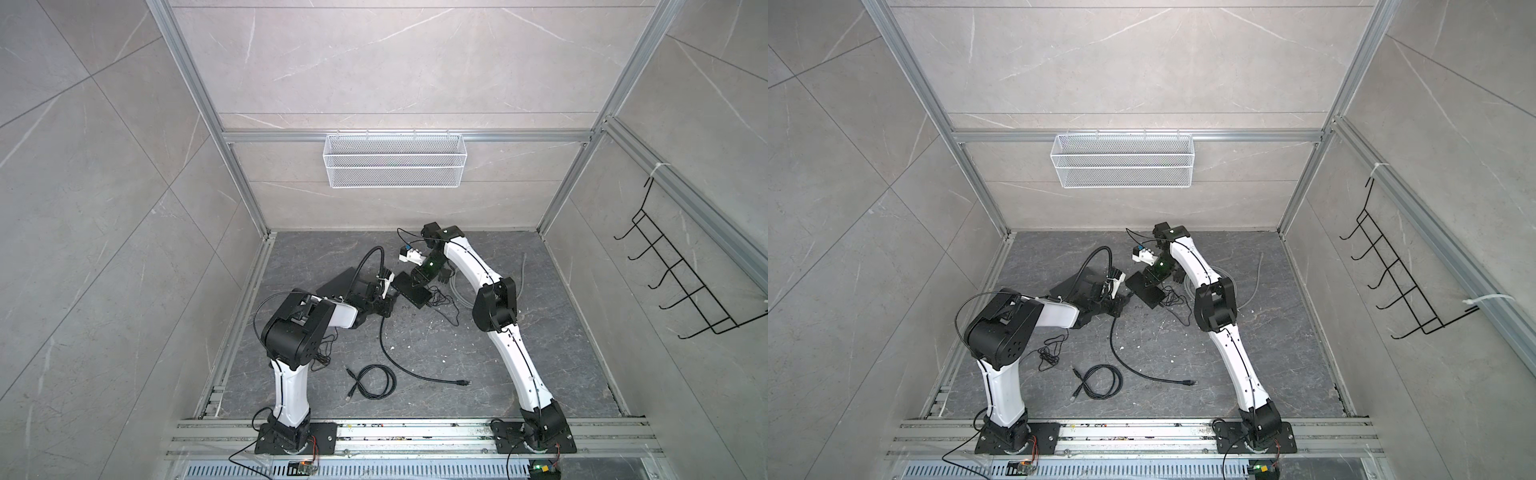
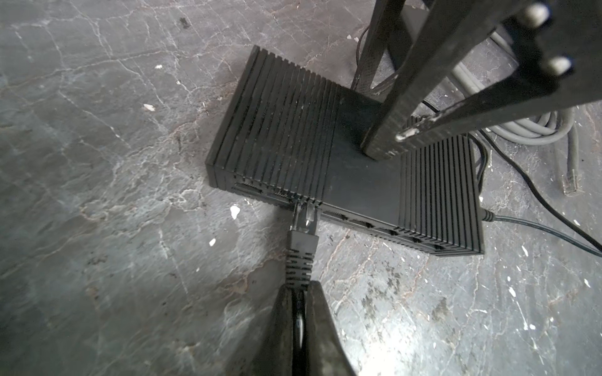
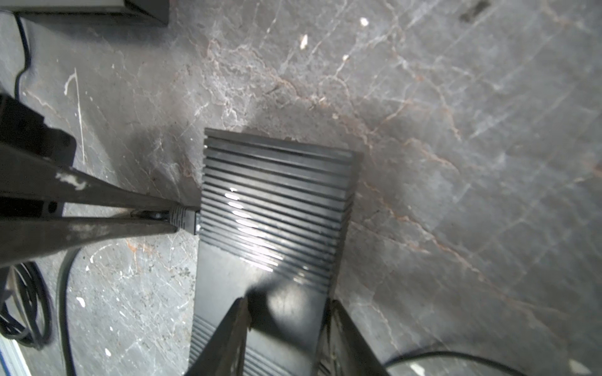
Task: Insert the plug into the switch port
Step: 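Push the ethernet plug with left gripper into a router box port, then release the router box with right gripper and move it toward the grey cable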
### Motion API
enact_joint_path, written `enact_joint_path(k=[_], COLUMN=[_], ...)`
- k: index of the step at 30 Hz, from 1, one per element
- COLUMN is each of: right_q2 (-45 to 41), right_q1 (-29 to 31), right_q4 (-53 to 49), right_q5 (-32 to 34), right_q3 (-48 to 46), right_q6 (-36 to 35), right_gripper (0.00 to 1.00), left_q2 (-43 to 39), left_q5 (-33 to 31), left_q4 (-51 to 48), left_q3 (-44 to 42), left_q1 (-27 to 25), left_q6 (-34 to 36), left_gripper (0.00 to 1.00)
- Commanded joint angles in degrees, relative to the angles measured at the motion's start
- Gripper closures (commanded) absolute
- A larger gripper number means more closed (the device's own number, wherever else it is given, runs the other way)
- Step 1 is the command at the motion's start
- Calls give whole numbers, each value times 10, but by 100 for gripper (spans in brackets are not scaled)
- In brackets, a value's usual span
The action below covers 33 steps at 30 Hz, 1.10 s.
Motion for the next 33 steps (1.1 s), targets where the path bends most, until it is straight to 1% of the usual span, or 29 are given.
enact_joint_path(k=[1,3,4,6,13,18,22,24,27,31,33], right_q2=[32,29,27,27,32,31,31,28,23,24,27], right_q1=[50,56,58,64,80,85,91,91,90,65,42], right_q4=[-77,-83,-83,-83,-98,-113,-124,-123,-105,-56,-40], right_q5=[-51,-63,-63,-58,-50,-71,-81,-90,-86,-46,-34], right_q3=[2,1,-1,0,1,0,0,2,5,33,59], right_q6=[-52,-65,-69,-75,-94,-114,-126,-126,-106,-27,17], right_gripper=[59,59,59,60,61,61,60,60,59,56,49], left_q2=[14,17,21,27,37,39,37,29,13,1,-10], left_q5=[46,65,81,92,97,89,91,77,55,47,31], left_q4=[43,51,47,54,97,121,152,153,138,103,97], left_q3=[32,50,61,73,70,62,56,49,37,24,5], left_q1=[-12,-17,-18,-27,-31,-30,-20,-20,-18,-7,-3], left_q6=[9,3,0,-6,-57,-68,-102,-103,-92,-96,-97], left_gripper=[97,99,99,100,100,100,99,98,96,96,96])
